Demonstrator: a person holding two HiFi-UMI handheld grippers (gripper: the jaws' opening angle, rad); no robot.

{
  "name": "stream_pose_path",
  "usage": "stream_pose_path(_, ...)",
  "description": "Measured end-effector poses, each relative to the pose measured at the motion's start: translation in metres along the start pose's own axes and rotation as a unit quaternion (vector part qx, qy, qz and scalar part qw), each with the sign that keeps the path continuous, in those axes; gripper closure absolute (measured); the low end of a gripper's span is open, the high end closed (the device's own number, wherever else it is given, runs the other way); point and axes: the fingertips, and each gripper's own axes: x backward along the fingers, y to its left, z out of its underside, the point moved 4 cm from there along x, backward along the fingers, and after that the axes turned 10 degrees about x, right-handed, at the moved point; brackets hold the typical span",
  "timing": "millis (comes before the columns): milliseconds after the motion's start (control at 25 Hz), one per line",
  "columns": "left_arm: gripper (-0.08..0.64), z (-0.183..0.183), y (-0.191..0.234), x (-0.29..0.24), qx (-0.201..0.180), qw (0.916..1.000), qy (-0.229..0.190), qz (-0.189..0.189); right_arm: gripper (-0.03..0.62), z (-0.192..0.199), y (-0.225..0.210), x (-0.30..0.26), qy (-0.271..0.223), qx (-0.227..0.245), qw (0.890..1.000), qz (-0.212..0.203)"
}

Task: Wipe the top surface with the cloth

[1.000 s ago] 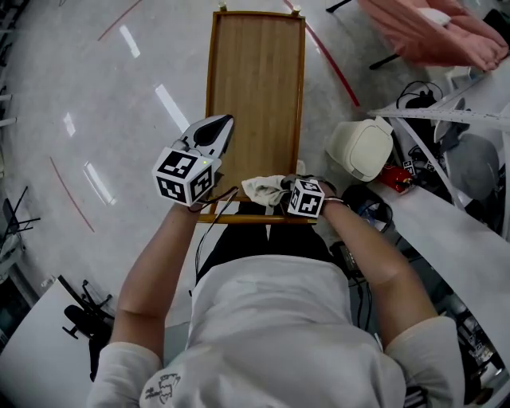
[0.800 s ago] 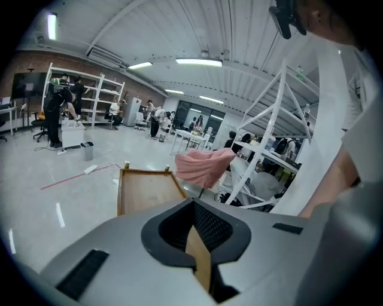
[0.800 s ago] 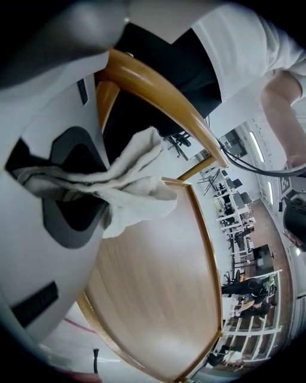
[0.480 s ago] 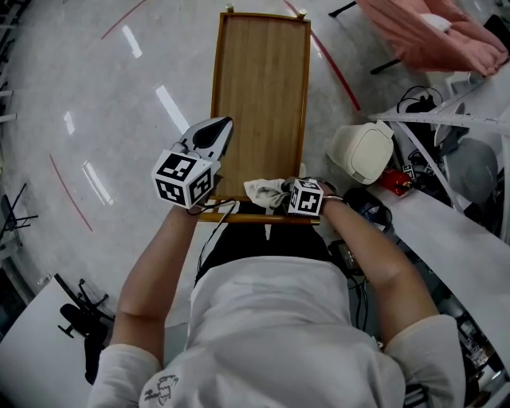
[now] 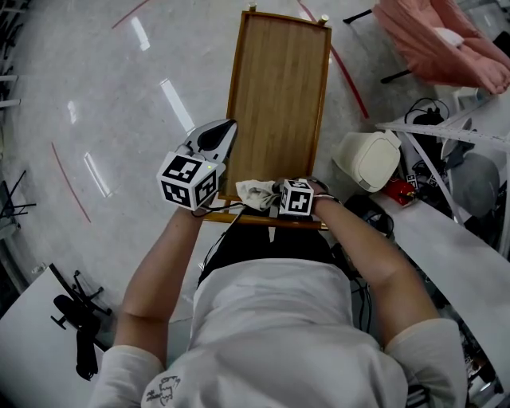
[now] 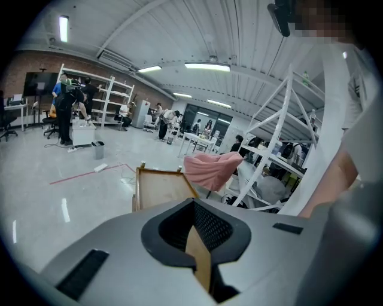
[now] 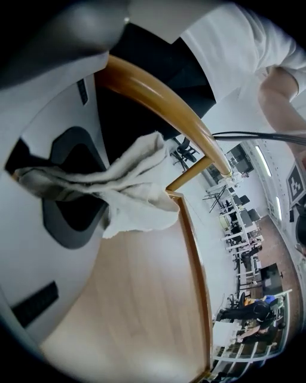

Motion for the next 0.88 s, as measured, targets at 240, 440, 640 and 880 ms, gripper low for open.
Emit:
stream_pose_path(240, 0.552, 0.006, 0.024, 0.018, 0.010, 0.9999, 0.001, -0.012, 0.511, -0.043, -0.013, -0.016, -0.016, 0.008, 1.000, -0.002)
stream_pose_path(440, 0.552, 0.007, 0.039, 0.031, 0.015, 0.9997, -0.001, -0.017, 0.511, -0.069, -0.020, -0.024, -0.020, 0.016, 1.000, -0.003)
stream_pose_path(640, 0.552, 0.010, 0.045, 0.035, 0.021, 0.9996, -0.002, -0.017, 0.511, -0.084, -0.025, -0.030, -0.025, 0.021, 0.999, -0.002)
stream_pose_path(880, 0.552, 0.011, 0.048, 0.034, 0.028, 0.9995, -0.005, -0.015, 0.511, -0.093, -0.033, -0.030, -0.038, 0.015, 0.999, -0.005)
